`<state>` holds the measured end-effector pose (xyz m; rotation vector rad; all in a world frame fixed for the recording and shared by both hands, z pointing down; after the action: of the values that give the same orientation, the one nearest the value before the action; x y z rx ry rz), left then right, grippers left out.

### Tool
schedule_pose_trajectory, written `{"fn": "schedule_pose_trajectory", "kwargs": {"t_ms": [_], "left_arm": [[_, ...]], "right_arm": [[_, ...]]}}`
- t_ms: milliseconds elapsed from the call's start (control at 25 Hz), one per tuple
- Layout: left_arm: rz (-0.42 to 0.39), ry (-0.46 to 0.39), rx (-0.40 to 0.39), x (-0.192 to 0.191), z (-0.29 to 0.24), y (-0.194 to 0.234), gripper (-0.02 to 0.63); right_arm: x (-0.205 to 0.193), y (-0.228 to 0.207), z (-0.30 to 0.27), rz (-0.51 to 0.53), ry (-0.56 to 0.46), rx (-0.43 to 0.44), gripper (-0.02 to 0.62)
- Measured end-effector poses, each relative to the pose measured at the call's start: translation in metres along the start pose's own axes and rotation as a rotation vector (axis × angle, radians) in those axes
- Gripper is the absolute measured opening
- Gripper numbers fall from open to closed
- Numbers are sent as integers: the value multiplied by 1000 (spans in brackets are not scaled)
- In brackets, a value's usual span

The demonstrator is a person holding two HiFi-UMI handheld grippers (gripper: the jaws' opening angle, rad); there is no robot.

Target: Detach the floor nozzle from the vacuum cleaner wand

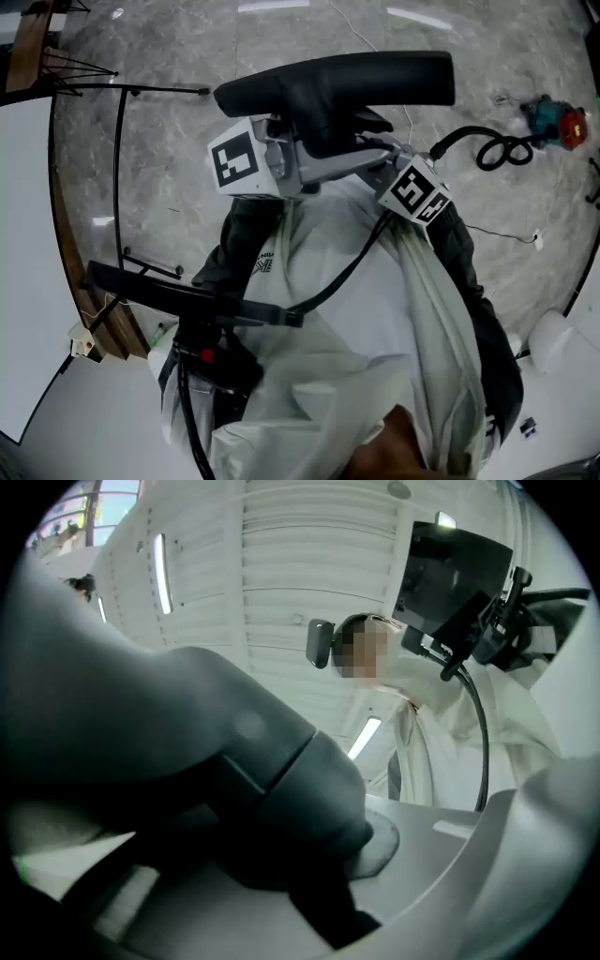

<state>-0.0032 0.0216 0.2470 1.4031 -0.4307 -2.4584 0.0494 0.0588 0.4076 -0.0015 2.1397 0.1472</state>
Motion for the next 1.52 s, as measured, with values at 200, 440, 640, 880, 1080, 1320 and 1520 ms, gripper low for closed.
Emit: {"fn": "schedule_pose_trajectory", "kwargs": {"t_ms": [200, 440, 640, 880, 1080, 1320, 1520], "left_arm": [[-29, -60, 223, 9, -1, 23, 74], [-8, -145, 431, 15, 17, 37, 74], [-26, -11, -52, 8, 3, -9, 75], [-31, -38, 59, 16, -5, 7, 74], [-32, -133, 309, 25, 4, 27, 74], [-6, -21, -24, 12, -10, -2, 75], [-94, 39, -50, 11, -22, -4, 75]], "right_arm": [[-5, -18, -8, -50, 39, -162, 43], [-5, -33, -11, -11, 183, -429, 43], [6, 1, -3, 37, 8, -7, 44], [6, -15, -2, -14, 3, -118, 43], [-1, -35, 4, 7, 196, -443, 41], [3, -8, 13, 22, 33, -70, 43], [2, -15, 18, 9, 31, -147, 43]]}}
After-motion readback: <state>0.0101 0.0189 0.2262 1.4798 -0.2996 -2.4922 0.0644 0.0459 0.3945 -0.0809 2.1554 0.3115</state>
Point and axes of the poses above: the fingertips, and each gripper's own axes: z backward along the fingers, y to its left, x out of its top, the point moved 5 cm from there along z, backward along the fingers, and after that the axes turned 12 degrees about z, right-handed, at the moved point
